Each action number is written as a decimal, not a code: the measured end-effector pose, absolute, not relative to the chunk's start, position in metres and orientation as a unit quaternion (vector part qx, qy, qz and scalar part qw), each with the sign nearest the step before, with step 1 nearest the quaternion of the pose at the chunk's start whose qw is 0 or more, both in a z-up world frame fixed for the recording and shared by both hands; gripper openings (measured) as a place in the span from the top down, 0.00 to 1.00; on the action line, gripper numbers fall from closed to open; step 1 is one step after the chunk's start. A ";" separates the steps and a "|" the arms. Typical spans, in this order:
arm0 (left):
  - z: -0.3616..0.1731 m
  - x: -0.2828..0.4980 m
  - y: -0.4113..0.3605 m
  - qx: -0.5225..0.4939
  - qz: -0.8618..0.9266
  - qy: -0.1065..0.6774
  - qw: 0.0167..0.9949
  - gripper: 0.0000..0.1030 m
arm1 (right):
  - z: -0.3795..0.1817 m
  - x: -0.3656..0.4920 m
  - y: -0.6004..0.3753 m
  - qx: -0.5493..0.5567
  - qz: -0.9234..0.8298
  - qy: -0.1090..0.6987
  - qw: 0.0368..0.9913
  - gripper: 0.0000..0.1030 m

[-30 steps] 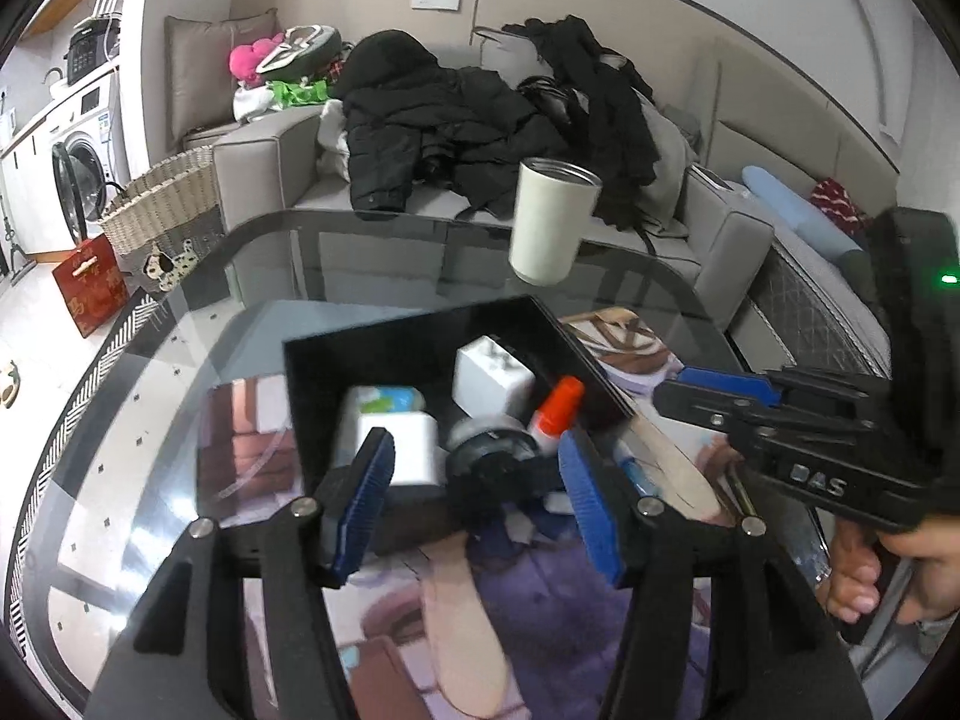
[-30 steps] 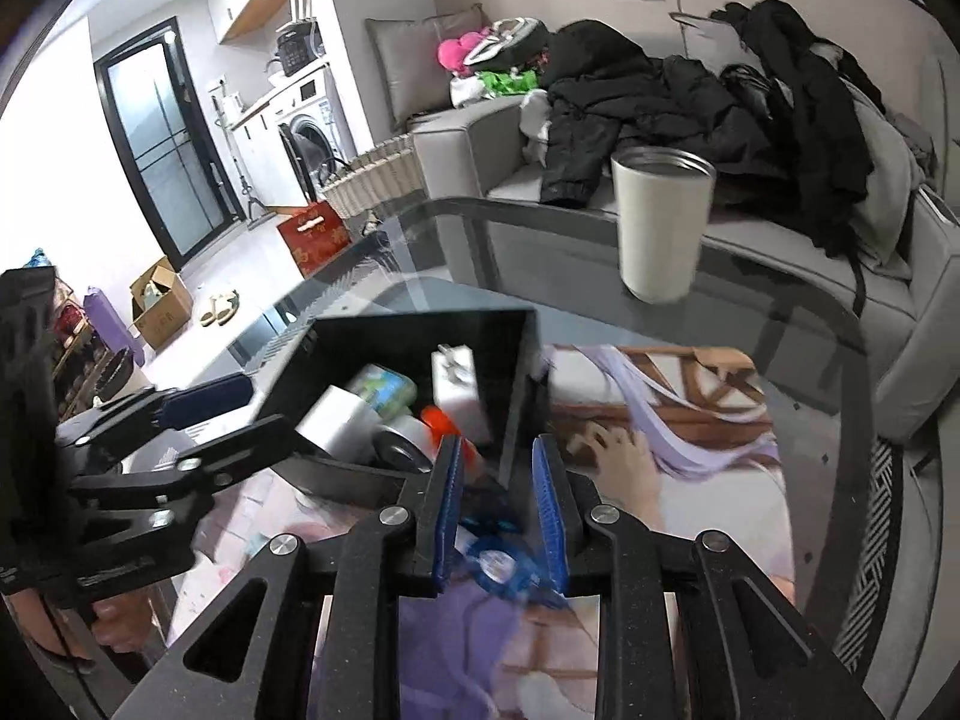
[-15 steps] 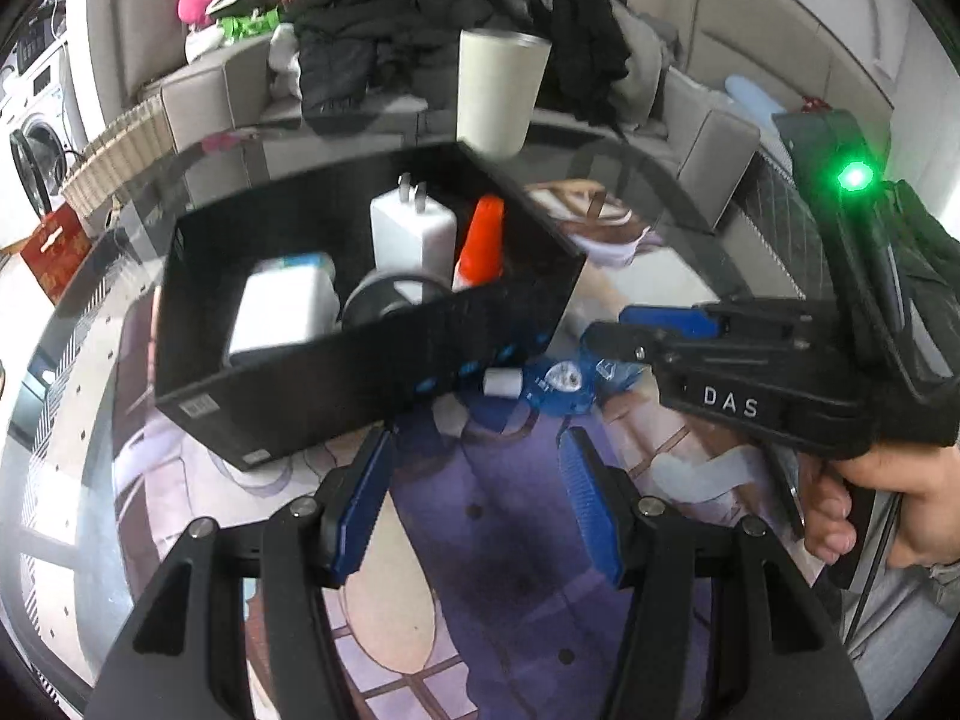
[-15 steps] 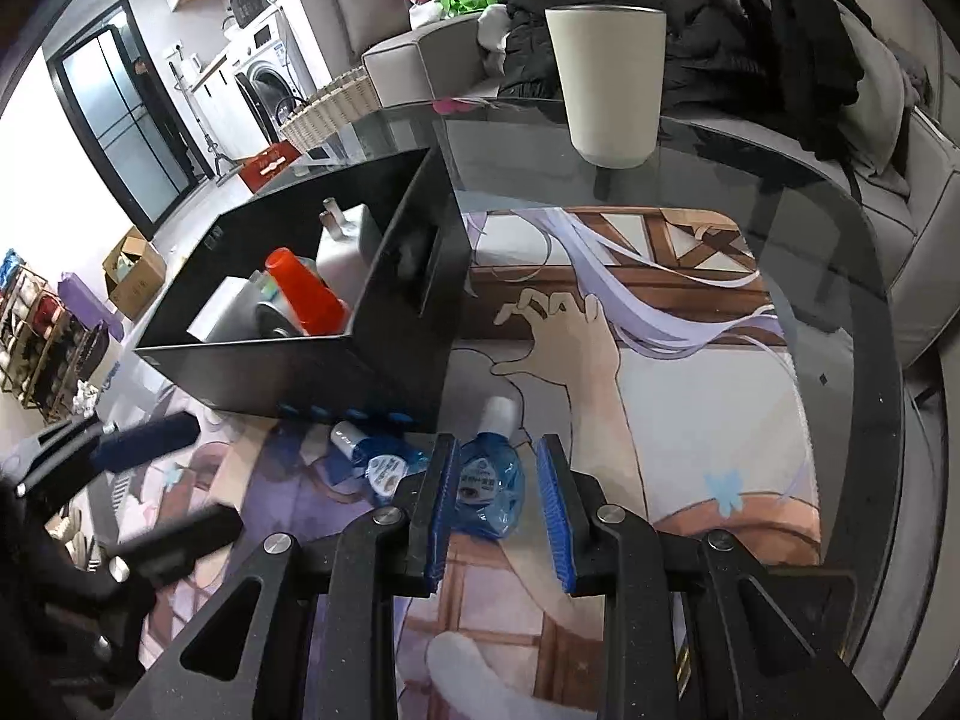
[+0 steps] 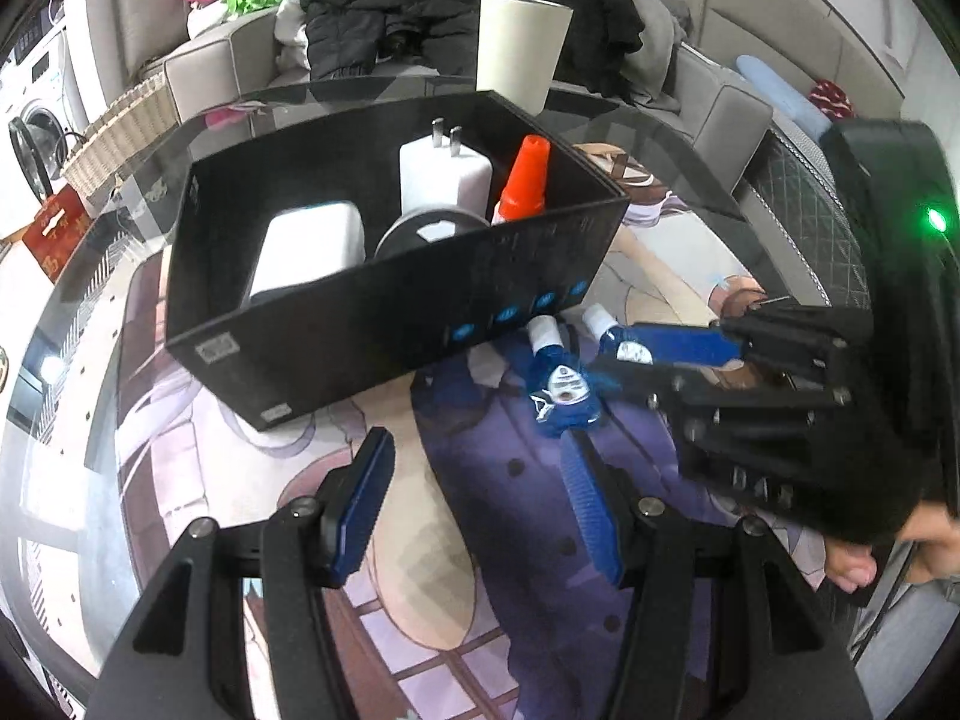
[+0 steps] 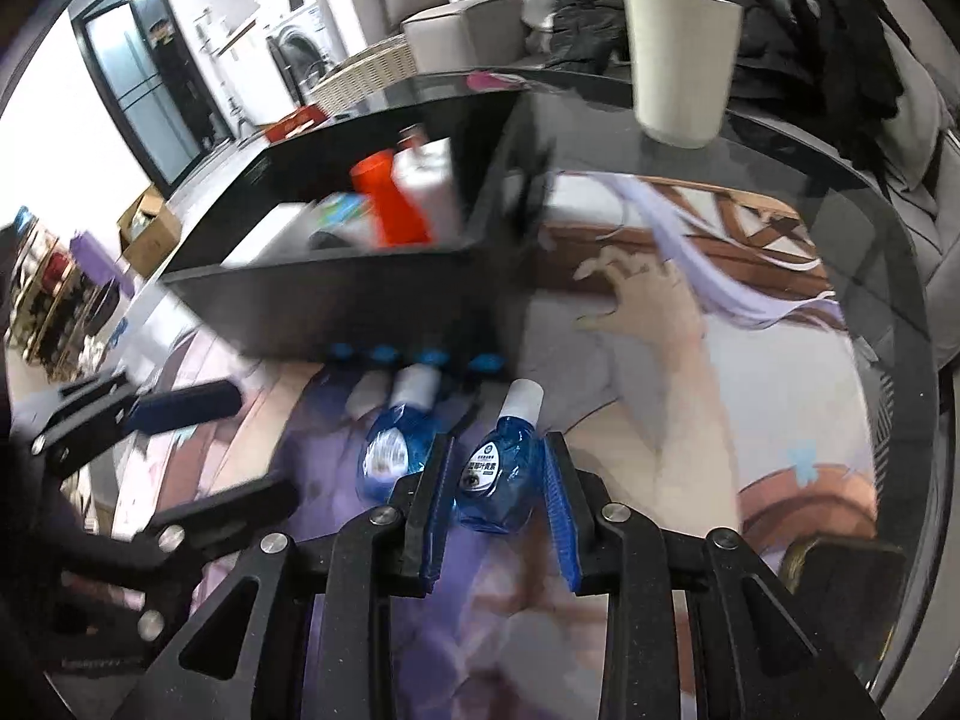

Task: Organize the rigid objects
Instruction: 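Raise both tools from the box and move toward the blue eye-drop bottles, then grasp one blue eye-drop bottle with the left tool while the right tool grasps another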

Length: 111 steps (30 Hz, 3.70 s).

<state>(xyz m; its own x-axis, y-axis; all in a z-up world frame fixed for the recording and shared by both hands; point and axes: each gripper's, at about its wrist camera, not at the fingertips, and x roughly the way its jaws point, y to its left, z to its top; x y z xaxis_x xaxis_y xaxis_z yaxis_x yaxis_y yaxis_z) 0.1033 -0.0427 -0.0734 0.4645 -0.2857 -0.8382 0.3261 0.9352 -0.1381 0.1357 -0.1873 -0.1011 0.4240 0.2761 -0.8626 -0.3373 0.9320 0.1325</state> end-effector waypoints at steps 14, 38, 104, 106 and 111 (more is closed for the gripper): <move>-0.077 0.114 -0.071 0.049 -0.199 0.479 0.854 0.42 | -0.100 0.127 -0.198 -0.029 0.177 0.514 0.839 0.72; -0.086 0.101 -0.063 0.072 -0.215 0.495 0.839 0.72 | -0.099 0.119 -0.207 -0.033 0.188 0.514 0.836 0.72; -0.086 0.076 -0.024 0.089 -0.203 0.495 0.840 0.72 | -0.100 0.096 -0.139 -0.109 0.224 0.503 0.828 0.63; -0.086 0.077 -0.024 0.088 -0.204 0.496 0.840 0.72 | -0.100 0.094 -0.138 -0.113 0.222 0.501 0.829 0.70; -0.079 0.076 -0.026 0.078 -0.211 0.485 0.845 0.72 | -0.098 0.094 -0.142 -0.106 0.222 0.499 0.831 0.71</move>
<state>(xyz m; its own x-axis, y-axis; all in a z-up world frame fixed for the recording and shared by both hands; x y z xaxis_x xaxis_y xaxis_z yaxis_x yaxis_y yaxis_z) 0.0759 -0.0257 -0.0792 0.4401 -0.2804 -0.8531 0.4319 0.8990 -0.0726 0.0942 -0.1421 -0.0975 0.4031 0.2634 -0.8764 -0.4746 0.8790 0.0459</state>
